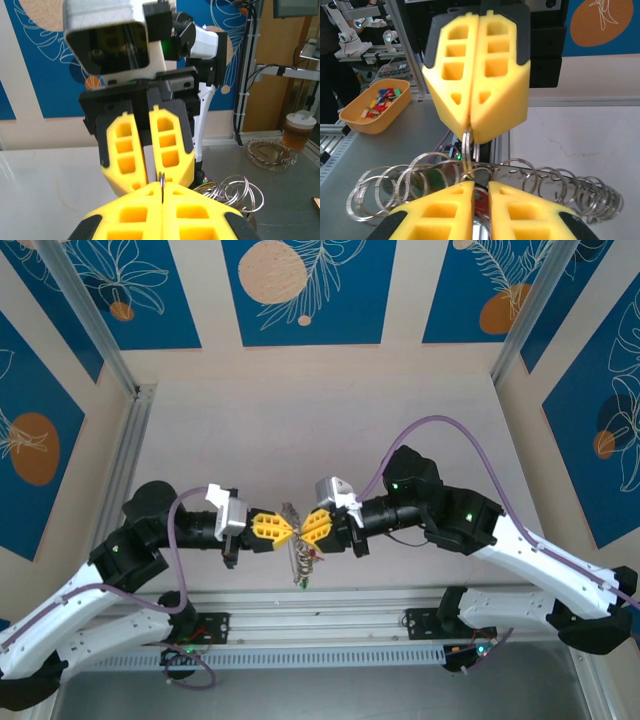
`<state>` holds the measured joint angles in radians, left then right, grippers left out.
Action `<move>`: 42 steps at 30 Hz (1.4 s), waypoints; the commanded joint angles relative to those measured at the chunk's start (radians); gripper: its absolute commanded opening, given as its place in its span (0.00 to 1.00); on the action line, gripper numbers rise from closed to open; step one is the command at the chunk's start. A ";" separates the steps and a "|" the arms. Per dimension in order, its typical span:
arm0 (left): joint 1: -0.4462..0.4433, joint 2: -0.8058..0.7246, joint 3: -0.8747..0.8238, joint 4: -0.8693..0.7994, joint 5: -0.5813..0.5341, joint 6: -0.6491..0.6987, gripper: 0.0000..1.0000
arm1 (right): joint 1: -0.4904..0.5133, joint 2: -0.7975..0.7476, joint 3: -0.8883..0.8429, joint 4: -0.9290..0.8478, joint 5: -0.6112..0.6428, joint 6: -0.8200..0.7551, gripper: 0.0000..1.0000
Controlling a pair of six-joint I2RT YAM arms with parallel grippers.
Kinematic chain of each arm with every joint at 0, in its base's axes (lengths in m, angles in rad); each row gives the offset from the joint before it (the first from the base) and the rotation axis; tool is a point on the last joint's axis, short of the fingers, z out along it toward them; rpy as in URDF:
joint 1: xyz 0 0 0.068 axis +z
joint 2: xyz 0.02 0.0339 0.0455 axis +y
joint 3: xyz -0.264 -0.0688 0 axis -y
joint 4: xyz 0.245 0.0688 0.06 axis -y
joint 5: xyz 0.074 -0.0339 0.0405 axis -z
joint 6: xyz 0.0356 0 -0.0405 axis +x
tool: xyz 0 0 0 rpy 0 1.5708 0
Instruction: Put the keys on the keyring
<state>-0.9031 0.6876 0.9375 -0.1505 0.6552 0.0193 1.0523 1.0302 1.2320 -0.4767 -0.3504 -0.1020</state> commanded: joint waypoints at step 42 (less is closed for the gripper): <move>0.029 -0.040 -0.126 0.374 0.039 -0.161 0.00 | 0.016 -0.124 -0.114 0.194 0.029 0.054 0.20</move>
<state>-0.8837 0.6621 0.8181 0.1276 0.6693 -0.1162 1.0729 0.9051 1.1252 -0.3218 -0.3065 -0.0654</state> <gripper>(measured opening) 0.053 0.201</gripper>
